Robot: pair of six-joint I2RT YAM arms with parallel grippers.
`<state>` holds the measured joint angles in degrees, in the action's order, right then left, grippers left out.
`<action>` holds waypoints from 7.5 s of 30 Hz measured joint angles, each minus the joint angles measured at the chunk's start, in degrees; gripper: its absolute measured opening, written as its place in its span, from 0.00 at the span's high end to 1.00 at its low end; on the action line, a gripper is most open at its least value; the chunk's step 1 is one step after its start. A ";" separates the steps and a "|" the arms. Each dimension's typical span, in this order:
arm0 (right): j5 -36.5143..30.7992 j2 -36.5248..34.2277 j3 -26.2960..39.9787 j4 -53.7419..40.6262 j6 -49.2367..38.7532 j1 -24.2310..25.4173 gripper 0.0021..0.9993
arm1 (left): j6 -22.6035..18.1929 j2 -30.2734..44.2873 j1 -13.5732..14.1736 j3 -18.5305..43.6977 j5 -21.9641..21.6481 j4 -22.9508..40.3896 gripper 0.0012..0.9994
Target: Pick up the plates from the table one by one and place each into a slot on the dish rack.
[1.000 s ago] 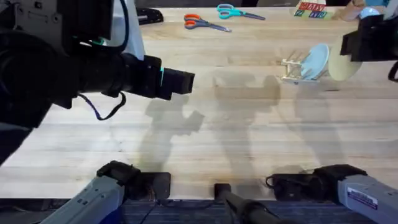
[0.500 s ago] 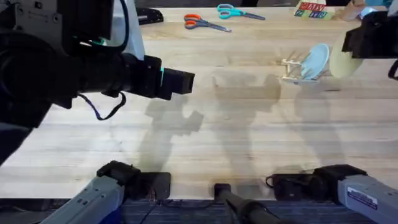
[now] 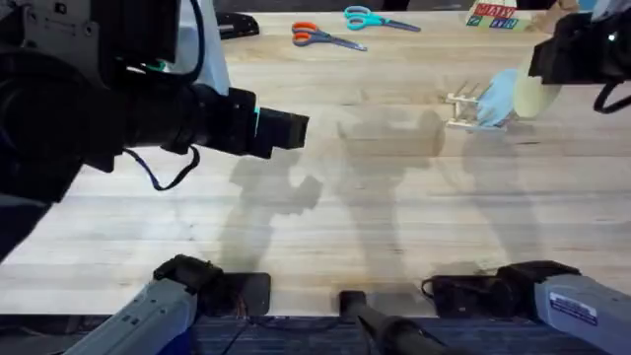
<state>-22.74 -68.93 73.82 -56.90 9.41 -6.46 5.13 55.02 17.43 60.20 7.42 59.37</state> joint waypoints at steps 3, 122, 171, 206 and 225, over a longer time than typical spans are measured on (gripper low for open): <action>0.00 -0.62 0.00 0.17 0.00 0.00 0.97 | 0.00 0.00 0.00 0.00 0.00 -0.02 0.01; 3.53 -17.03 0.02 12.30 -3.63 5.53 0.97 | 0.00 0.00 0.00 0.00 0.02 -0.02 0.01; 4.81 -24.90 0.04 13.07 -3.63 5.53 0.97 | 0.00 0.00 0.00 0.00 0.01 -0.02 0.01; -0.17 -19.95 4.35 9.26 -5.18 5.53 0.61 | 0.00 0.00 0.00 0.00 0.02 0.00 0.01; -0.37 -3.34 6.69 4.30 -5.39 3.11 0.23 | 0.00 0.00 0.00 0.00 0.00 0.00 0.01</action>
<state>-23.11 -72.28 80.51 -52.60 4.02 -3.35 5.13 55.02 17.43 60.20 7.42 59.37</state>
